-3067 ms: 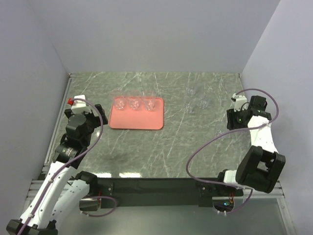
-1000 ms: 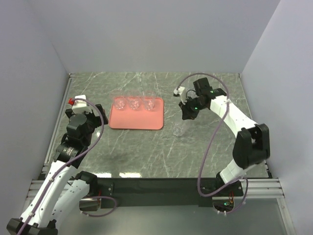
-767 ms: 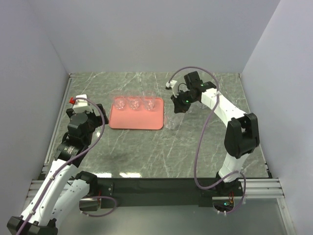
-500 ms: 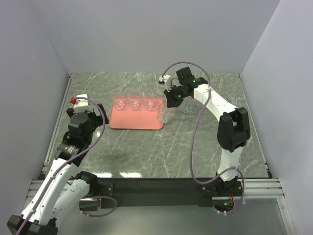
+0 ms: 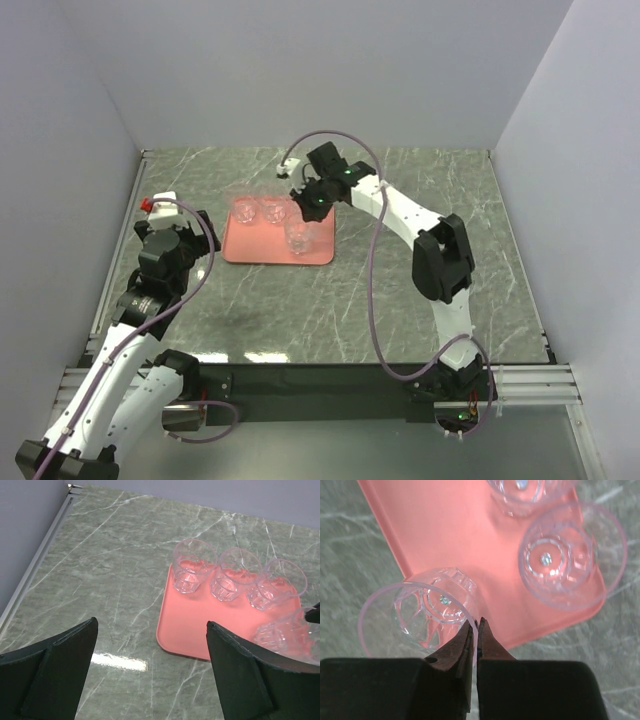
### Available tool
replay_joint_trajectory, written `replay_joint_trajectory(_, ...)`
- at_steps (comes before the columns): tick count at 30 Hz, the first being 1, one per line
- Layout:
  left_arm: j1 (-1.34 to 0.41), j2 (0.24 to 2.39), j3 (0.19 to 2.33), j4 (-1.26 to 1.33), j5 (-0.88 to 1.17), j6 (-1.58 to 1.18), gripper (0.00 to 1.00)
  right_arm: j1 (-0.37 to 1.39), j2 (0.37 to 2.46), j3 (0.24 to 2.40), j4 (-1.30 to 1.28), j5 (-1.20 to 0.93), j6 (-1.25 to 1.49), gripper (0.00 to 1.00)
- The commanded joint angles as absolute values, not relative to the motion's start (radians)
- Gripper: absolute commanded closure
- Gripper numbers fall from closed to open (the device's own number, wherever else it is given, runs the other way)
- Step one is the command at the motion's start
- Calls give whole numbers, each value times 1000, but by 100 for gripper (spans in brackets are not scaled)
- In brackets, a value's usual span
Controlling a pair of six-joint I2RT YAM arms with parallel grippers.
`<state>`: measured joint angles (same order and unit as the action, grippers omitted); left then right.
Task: Place the glasses into the tray
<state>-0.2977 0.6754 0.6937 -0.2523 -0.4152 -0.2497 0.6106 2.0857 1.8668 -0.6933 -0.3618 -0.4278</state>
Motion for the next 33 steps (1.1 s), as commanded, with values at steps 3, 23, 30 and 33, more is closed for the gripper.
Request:
replay_joint_trajectory(3,-291,632,689,-212,-500,-267,5,684,2172,2048,-653,-299,-272,100)
replay_joint_trajectory(23,-290,572,681,-210,-614,-288,3,902,2407,2327,-571,-95,-126,96)
replay_joint_trajectory(30,-290,572,681,-210,-604,-285,3,908,2425,2329,-561,-77,-136,89)
replay_joint_trajectory(33,-290,574,680,-210,-603,-287,3,907,2428,2335,-555,-66,-138,89)
